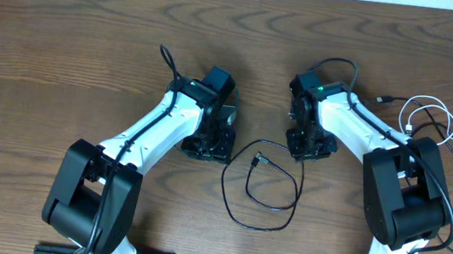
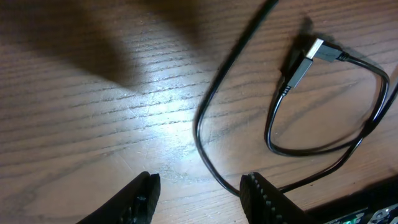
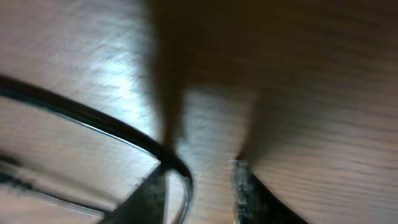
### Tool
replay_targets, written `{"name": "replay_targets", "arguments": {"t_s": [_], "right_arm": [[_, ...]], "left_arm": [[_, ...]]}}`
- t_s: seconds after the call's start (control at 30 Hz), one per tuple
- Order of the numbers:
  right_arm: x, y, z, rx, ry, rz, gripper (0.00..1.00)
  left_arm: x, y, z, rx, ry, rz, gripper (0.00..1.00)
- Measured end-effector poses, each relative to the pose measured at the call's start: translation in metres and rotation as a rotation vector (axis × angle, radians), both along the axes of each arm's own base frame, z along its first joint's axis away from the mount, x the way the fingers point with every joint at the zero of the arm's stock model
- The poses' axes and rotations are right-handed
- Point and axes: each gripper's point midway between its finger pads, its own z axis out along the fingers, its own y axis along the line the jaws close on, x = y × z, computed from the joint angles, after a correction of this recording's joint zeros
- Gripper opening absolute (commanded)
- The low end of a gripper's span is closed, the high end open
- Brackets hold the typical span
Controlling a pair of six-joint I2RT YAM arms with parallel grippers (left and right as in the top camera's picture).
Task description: Untangle cables
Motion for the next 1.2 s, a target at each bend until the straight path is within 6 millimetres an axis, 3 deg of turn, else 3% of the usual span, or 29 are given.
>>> {"name": "replay_targets", "arguments": {"t_s": [0.17,0.27,0.37,0.53,0.7,0.77,0.83,0.87,0.93,1.0,1.1,1.2], "right_arm": [[0.002,-0.006,-0.001,-0.037,-0.033,-0.034,0.15],[0.001,-0.015,0.0,-0.083,-0.05,-0.063,0.02],[0.007,-0.029,-0.001,-0.166,-0.101,-0.106,0.01],[0.047,-0.033,0.001,-0.183,-0.281,-0.187,0.01],[0.055,-0.043,0.007,-0.181,-0.268,-0.252,0.01],[0.062,-0.049,0.018,-0.176,-0.27,-0.276,0.01],[0.085,-0.051,0.057,-0.126,-0.366,-0.303,0.01],[0.088,-0.049,0.066,-0.111,-0.389,-0.299,0.01],[0.098,-0.047,0.129,-0.035,-0.542,-0.311,0.01],[0.097,-0.045,0.171,0.024,-0.64,-0.317,0.01],[0.09,-0.043,0.203,0.079,-0.702,-0.317,0.01],[0.082,-0.041,0.202,0.091,-0.67,-0.309,0.12]], "left_arm": [[0.0,0.0,0.0,-0.001,-0.001,-0.004,0.47],[0.0,0.0,0.0,-0.002,-0.003,-0.007,0.47],[0.0,0.0,0.0,-0.003,-0.005,-0.014,0.47],[0.0,0.0,0.0,-0.003,-0.006,-0.014,0.47],[0.001,0.0,0.0,-0.004,-0.006,-0.015,0.48],[0.001,0.0,0.0,-0.004,-0.006,-0.015,0.47],[0.001,0.0,0.0,-0.004,-0.007,-0.015,0.47],[0.001,0.0,0.0,-0.004,-0.008,-0.015,0.47],[0.003,-0.001,0.0,-0.008,-0.016,-0.015,0.48],[0.005,-0.002,0.0,-0.012,-0.025,-0.015,0.47],[0.007,-0.004,0.0,-0.017,-0.034,-0.015,0.47],[0.013,-0.011,0.001,-0.055,-0.056,-0.017,0.49]]}}
